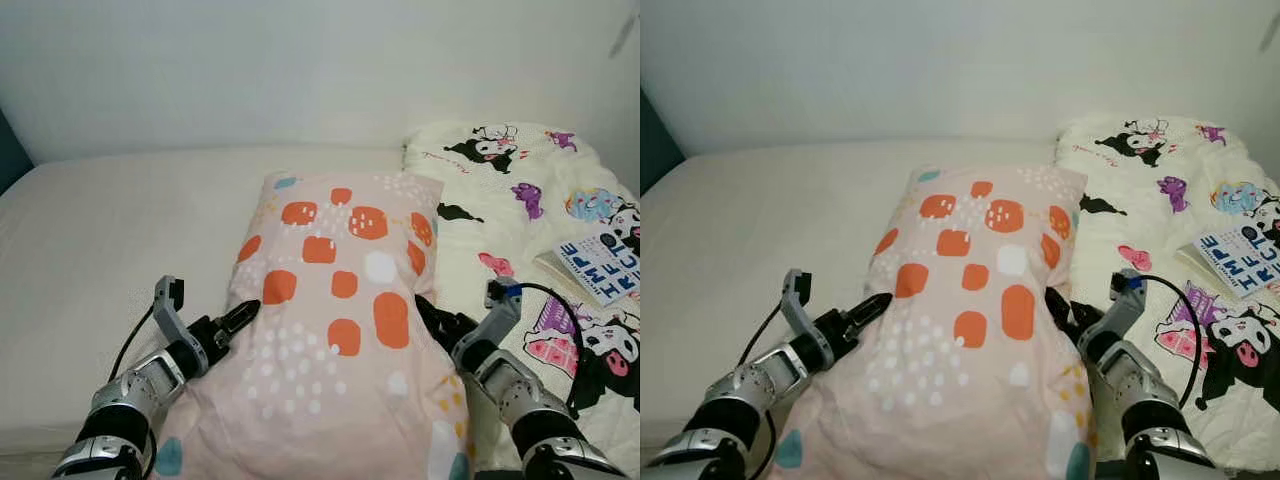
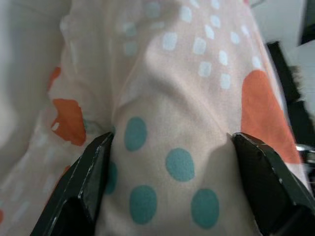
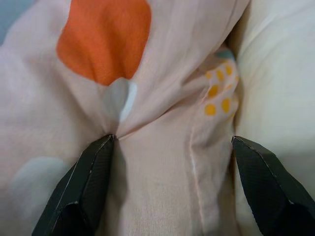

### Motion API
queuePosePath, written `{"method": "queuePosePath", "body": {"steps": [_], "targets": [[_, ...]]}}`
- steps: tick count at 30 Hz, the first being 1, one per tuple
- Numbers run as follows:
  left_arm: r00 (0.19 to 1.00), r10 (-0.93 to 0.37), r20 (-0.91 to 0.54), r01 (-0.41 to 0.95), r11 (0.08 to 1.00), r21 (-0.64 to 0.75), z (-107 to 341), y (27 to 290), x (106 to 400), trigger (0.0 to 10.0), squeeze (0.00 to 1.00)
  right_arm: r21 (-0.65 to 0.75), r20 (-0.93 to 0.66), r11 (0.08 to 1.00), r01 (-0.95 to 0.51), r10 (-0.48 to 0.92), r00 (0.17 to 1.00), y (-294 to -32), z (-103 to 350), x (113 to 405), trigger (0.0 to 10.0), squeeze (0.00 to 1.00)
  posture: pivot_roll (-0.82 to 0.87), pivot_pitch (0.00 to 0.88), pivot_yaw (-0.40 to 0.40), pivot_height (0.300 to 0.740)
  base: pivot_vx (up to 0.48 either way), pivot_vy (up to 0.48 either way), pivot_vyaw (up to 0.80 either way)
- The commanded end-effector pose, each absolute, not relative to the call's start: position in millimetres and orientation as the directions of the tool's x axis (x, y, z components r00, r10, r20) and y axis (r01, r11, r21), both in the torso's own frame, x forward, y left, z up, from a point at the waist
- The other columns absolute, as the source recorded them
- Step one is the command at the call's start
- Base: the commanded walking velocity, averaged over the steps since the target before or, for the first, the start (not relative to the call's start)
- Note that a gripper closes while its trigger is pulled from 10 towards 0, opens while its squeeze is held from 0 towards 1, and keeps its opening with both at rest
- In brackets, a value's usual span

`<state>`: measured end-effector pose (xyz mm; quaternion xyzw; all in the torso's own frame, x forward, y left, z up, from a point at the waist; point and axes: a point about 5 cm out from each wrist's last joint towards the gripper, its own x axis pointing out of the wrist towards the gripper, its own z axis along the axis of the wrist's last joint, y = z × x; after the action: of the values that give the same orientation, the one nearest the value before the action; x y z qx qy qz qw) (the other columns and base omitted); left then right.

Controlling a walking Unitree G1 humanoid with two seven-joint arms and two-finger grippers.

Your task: Clean up the room

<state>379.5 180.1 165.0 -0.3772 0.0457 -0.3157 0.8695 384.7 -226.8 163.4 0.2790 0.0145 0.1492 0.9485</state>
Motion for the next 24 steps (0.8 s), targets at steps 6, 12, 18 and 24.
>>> {"method": "queuePosePath", "body": {"steps": [6, 12, 18, 24], "targets": [[0.686, -0.701, 0.195, 0.556, 0.333, -0.762, 159, 155, 373, 10.0, 1.0, 0.656, -0.007, 0.7, -0.282, 0.38, 0.925, -207, 138, 379, 10.0, 1.0, 0.04, 0.392, 0.007, 0.567, 0.0, 0.0, 0.0], [0.583, -0.808, 0.08, 0.592, 0.355, -0.723, 136, 129, 363, 10.0, 0.0, 0.708, -0.041, 0.658, -0.256, 0.4, 0.916, -195, 130, 378, 10.0, 0.0, 0.04, 0.395, 0.018, 0.567, 0.0, 0.0, 0.0], [0.535, -0.843, 0.048, 0.605, 0.343, -0.719, 127, 106, 358, 10.0, 0.0, 0.731, -0.059, 0.628, -0.266, 0.447, 0.893, -179, 125, 378, 10.0, 0.0, 0.04, 0.394, 0.024, 0.567, 0.0, 0.0, 0.0], [0.551, -0.834, 0.028, 0.624, 0.389, -0.678, 129, 96, 361, 10.0, 0.0, 0.742, -0.038, 0.579, -0.339, 0.541, 0.84, -160, 128, 379, 10.0, 0.0, 0.04, 0.394, 0.025, 0.567, 0.0, 0.0, 0.0]]}}
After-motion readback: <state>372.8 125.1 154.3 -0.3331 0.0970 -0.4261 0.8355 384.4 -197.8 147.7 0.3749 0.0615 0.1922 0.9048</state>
